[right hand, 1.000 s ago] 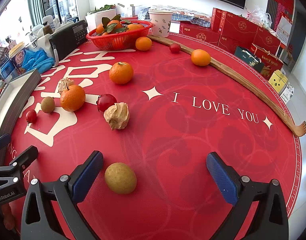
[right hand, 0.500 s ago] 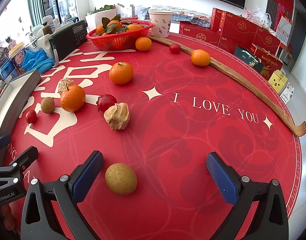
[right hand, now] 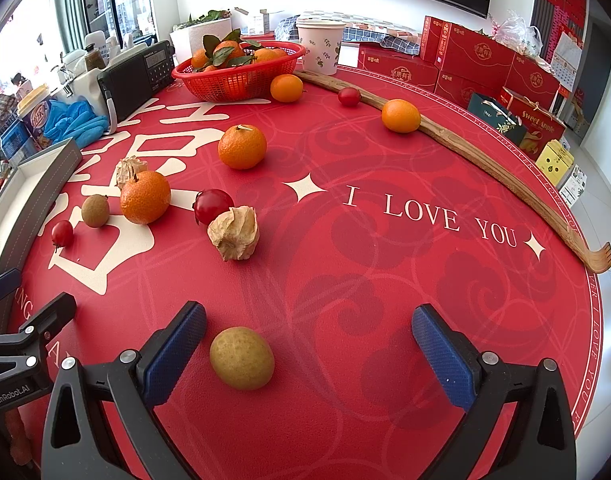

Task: Organize fruits
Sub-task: 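Return the right gripper to the table and grasp the red cherry tomato, then carry the cherry tomato with the right gripper into the tray and release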

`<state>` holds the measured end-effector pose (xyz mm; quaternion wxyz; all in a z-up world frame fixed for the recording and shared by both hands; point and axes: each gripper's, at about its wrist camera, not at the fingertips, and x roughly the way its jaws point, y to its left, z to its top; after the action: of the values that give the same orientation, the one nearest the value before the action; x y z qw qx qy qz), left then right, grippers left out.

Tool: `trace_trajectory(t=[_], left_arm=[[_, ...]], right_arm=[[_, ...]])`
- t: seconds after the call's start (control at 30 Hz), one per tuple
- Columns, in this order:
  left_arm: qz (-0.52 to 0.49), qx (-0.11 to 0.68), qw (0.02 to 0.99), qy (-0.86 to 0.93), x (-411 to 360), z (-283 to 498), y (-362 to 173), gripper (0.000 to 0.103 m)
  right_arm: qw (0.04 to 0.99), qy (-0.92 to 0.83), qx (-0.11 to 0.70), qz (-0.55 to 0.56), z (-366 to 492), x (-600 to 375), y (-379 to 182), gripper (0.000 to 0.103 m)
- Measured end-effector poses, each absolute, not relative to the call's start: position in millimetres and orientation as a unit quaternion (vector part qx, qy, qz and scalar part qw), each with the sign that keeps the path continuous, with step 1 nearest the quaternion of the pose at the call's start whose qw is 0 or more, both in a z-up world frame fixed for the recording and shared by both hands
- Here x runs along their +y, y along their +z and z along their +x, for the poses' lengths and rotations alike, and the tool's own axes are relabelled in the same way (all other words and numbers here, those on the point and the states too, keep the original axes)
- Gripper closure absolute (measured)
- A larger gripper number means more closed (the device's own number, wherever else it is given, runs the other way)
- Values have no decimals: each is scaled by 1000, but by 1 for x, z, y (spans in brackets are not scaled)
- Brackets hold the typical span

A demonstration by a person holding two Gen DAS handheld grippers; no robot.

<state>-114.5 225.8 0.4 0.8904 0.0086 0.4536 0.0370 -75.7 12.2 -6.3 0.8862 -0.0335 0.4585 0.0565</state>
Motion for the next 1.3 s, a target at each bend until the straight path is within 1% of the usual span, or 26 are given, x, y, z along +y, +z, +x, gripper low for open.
trace_trajectory(t=[0.43,0.47,0.5,0.53,0.57,0.6,0.63,0.67,0.7,0.73,0.83,0.97,1.3], left_arm=[[5,456,890,29,215,-88,0,1],[6,455,890,30,215,-85,1,3],[6,454,891,30,215,-82,1,7],[2,453,891,29,215,-79,2,10],[-2,454,890,28,215,-76,2,14],[-9,454,891,21,215,-75,2,24],[-12,451,892,20,215,-75,4,30],[-8,447,894,20,214,-75,5,46],[-6,445,895,16,213,-75,7,73],[-2,446,895,16,212,-76,8,82],[-9,449,893,18,213,-80,9,81],[-9,436,900,27,216,-91,19,81],[1,394,917,57,226,-120,52,81]], right_arm=[[884,86,457,-41,-74,16,-5,0],[885,92,454,-42,-75,17,-4,4],[887,95,450,-47,-77,20,-3,9],[889,96,445,-54,-79,22,-2,20],[890,101,441,-55,-80,24,0,25],[891,104,438,-57,-81,25,1,36],[892,106,435,-58,-83,26,1,47],[892,110,434,-58,-84,27,2,62],[893,115,432,-55,-85,27,3,72],[893,119,432,-49,-85,26,3,79],[885,151,441,9,-83,14,4,79],[884,155,439,46,-82,2,7,79],[883,169,432,69,-87,-3,12,79]])
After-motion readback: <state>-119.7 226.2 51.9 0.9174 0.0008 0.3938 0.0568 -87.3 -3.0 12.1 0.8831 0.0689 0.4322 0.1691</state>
